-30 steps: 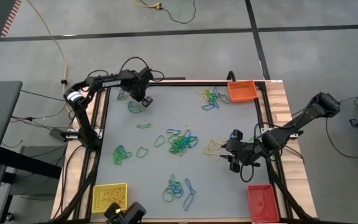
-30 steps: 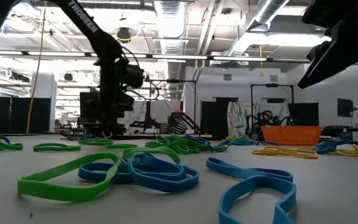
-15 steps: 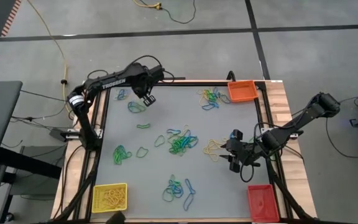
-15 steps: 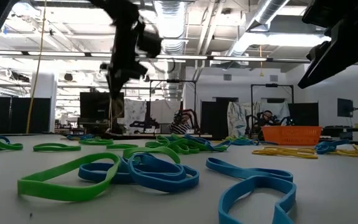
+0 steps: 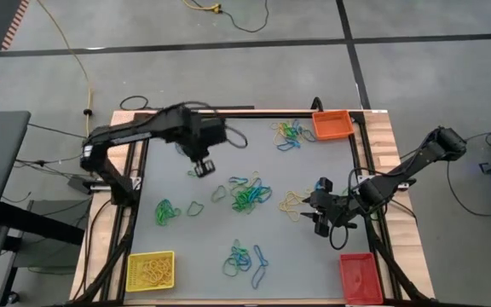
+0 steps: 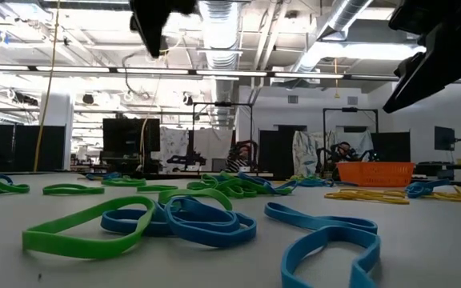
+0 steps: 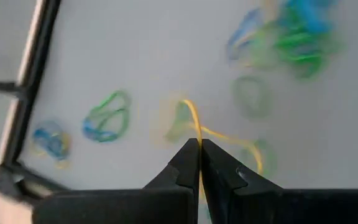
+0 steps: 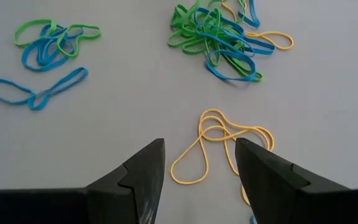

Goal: Sort rubber bands into baskets
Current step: Put the yellow rubber band into the yellow bin

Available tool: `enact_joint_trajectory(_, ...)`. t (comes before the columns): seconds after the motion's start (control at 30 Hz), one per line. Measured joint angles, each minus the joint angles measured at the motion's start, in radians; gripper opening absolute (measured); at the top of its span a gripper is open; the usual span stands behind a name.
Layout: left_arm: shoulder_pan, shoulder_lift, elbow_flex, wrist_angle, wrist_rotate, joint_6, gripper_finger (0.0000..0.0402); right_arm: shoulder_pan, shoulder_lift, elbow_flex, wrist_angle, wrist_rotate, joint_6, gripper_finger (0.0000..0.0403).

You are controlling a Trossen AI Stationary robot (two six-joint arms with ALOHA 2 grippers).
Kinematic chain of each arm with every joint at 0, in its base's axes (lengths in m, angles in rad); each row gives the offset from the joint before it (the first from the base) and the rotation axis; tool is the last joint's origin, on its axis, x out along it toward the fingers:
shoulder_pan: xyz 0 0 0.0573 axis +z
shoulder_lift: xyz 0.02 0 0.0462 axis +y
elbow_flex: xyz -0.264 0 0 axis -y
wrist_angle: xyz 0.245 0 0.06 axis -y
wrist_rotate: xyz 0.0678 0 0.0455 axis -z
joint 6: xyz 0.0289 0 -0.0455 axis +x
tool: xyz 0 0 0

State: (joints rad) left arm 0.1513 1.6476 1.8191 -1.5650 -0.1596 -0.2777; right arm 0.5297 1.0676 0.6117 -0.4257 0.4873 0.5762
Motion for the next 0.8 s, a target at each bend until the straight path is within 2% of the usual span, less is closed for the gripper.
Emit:
enact_joint_trajectory(0.3, -0.369, -0.117, -0.024, -0.007, 0.001, -0.199, 0.0000, 0.000, 0.000, 0.000, 0.001, 0.000, 0.000, 0.0224)
enact_joint_trajectory(0.57, -0.667, -0.107, -0.031, -0.002, -0.017, -0.373, 0.0000, 0.000, 0.000, 0.000, 0.001, 0.000, 0.000, 0.0224)
enact_joint_trajectory(0.8, -0.875, -0.108, -0.128, 0.002, -0.029, -0.580, 0.0000, 0.000, 0.000, 0.000, 0.001, 0.000, 0.000, 0.0224)
